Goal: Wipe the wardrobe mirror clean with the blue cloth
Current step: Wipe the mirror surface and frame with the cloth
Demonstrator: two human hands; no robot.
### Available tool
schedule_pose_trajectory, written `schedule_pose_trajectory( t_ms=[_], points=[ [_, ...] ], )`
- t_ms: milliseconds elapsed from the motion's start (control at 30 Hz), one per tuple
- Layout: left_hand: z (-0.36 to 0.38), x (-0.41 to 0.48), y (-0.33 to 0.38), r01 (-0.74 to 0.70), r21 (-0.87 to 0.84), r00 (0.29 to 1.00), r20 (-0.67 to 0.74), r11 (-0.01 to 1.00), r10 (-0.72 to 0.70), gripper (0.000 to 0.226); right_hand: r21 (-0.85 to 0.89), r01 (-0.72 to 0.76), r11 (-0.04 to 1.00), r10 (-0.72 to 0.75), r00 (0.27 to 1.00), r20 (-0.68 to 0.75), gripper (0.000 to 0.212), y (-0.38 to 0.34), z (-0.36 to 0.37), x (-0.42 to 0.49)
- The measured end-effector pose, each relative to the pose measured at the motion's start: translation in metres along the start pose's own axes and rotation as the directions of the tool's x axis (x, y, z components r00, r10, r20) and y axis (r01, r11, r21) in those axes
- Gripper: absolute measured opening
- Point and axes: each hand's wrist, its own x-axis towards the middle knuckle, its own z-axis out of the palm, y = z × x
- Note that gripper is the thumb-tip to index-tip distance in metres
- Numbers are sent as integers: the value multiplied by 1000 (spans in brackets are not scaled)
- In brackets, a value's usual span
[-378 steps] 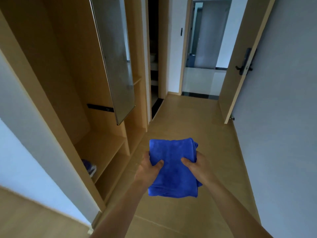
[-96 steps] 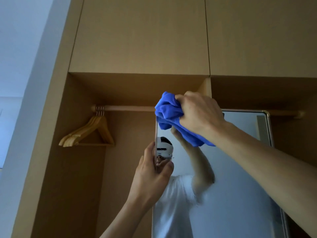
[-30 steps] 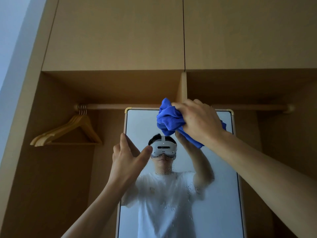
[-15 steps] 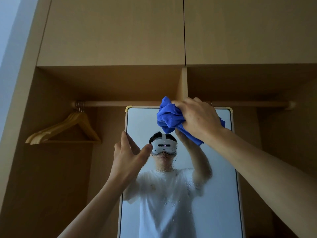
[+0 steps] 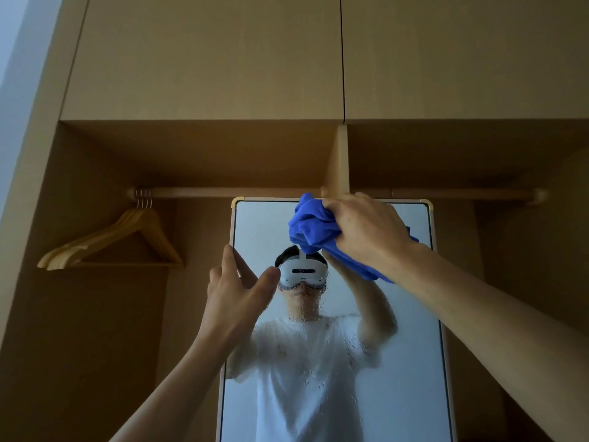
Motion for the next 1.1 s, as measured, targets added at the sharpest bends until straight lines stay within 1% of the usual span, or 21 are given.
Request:
schedule_pose_trajectory(
  t_ms=[100,200,333,400,467,500,567,700,767,833,967,1100],
  points=[
    [2,-5,-1,-13,-14,1000,-26,1000,13,111,33,19,999,-19,1000,21,18,-8,10,-25],
    [3,-9,0,-17,-18,999,-38,1000,17,110,39,35,999,-38,997,73,20,-16,20,-47],
    [3,-12,2,-19,-7,999,-41,1000,19,111,33,23,999,-27,995,98,18,-10,16,-41],
    [3,-12,3,-16,2,999,-33,1000,16,113,16,12,1000,-14,997,80,20,-6,11,-36],
    [3,-13,3,-12,6,999,-29,1000,12,116,12,-20,1000,19,999,29,13,2,5,-28],
    [4,-13,3,-13,10,999,-34,1000,14,116,7,-41,999,41,999,5,10,9,2,-23],
    [5,-14,2,-14,21,999,-45,1000,15,111,-32,-67,997,66,997,-28,11,24,-5,-11],
    [9,-14,-2,-13,43,999,-52,999,16,109,-82,-86,993,79,994,-81,9,43,-14,0],
    [11,-15,-2,-15,47,998,-63,999,18,108,-99,-66,993,58,995,-84,11,43,-11,-4],
    [13,-15,0,-7,41,998,-69,999,10,111,-97,-37,995,31,997,-65,12,41,-8,-10],
    [14,-17,7,22,26,997,-70,999,-20,120,-26,-21,999,20,1000,-18,11,36,-3,-35],
    [13,-18,10,34,28,997,-66,999,-32,118,3,30,1000,-30,998,58,18,26,5,-67]
  ],
)
